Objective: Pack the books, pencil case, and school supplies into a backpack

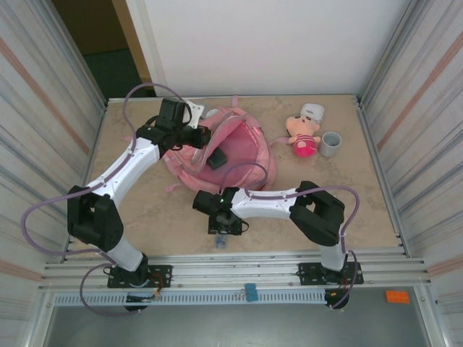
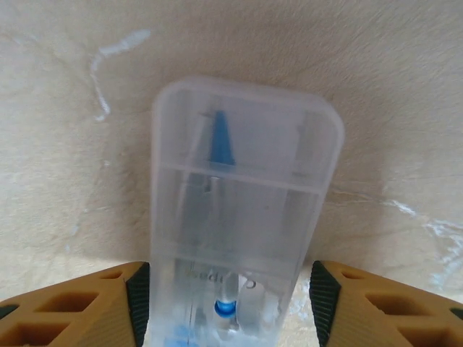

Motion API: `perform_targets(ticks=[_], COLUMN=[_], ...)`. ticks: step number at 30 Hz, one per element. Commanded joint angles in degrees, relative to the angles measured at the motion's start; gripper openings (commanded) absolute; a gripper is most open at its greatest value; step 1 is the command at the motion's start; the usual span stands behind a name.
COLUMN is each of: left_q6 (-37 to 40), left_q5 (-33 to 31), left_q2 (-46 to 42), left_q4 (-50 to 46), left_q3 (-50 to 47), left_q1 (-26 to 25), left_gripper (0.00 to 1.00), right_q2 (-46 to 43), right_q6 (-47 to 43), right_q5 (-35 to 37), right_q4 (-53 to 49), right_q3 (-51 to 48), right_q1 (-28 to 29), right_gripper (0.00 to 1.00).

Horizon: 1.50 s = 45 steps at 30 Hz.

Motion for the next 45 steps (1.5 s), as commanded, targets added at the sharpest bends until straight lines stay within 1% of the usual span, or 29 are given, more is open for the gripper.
perform_targets(ticks=[1,4,6,8,12,15,20,22,24,27,29,33,36,39,42,45], left_q6=[-0.65,-0.92,-1.08,-1.25,-1.26,-0.93,-0.06,0.81,0.99,1.02,0.98,0.83,0.48,0.14,0.2,-0.12], left_q5=[-2.0,-1.63,-1.39,-1.24,-0.65,-0.31,1.04,2.93,3.39,3.37,3.97,4.5,4.95,5.94,7.12,8.25], left_q2=[-1.53,-1.36,-1.19,-1.17,-1.58,-2.45,-4.0,-3.99,-4.07,-4.4,-4.5,-4.64,-5.33,-6.0,-4.99,-4.08], left_q4=[-0.03,0.12,0.19,0.14,-0.12,-0.38,-0.52,-1.1,-1.53,-1.19,-0.91,-0.72,-0.69,0.89,0.35,-0.2], left_q3=[-1.2,-0.89,-0.79,-0.66,-0.88,-1.3,-1.84,-1.41,-1.34,-1.67,-1.63,-0.9,-0.01,0.02,1.91,3.18], left_q1=[1.52,1.52,1.54,1.52,1.52,1.52,1.52,1.51,1.5,1.52,1.52,1.52,1.69,2.09,2.53,2.83], left_gripper=[0.0,0.0,0.0,0.0,0.0,0.0,0.0,0.0,0.0,0.0,0.0,0.0,0.0,0.0,0.0,0.0], right_q2=[1.44,1.43,1.84,2.08,0.29,-4.06,-14.76,-19.68,-23.87,-28.85,-30.89,-32.11,-30.01,-26.13,-21.35,-16.33], right_q6=[-2.64,-2.38,-2.57,-2.83,-3.43,-3.86,-4.66,-5.48,-6.5,-9.17,-10.83,-12.61,-13.43,-14.47,-14.42,-13.44], right_q5=[-2.4,-3.79,-3.97,-2.66,0.78,3.65,9.51,9.91,9.37,7.86,5.83,-4.32,-7.24,-9.9,-12.33,-13.17], right_q4=[0.21,1.67,1.2,-0.79,-3.73,-3.06,-3.05,-1.05,0.96,3.33,4.98,15.2,19.46,22.25,24.58,25.67], right_q3=[0.24,-1.37,-0.88,-0.08,0.26,-1.06,-2.05,-3.86,-5.57,-7.51,-8.65,-12.32,-11.71,-8.62,-5.11,-1.53], right_q1=[-0.59,-1.68,-1.89,-1.61,-0.77,0.54,3.1,3.12,2.29,-1.62,-6.29,-20.06,-26.64,-30.35,-32.74,-34.68], right_gripper=[0.56,0.53,0.49,0.45,0.43,0.4,0.39,0.39,0.4,0.4,0.4,0.4,0.4,0.42,0.42,0.42])
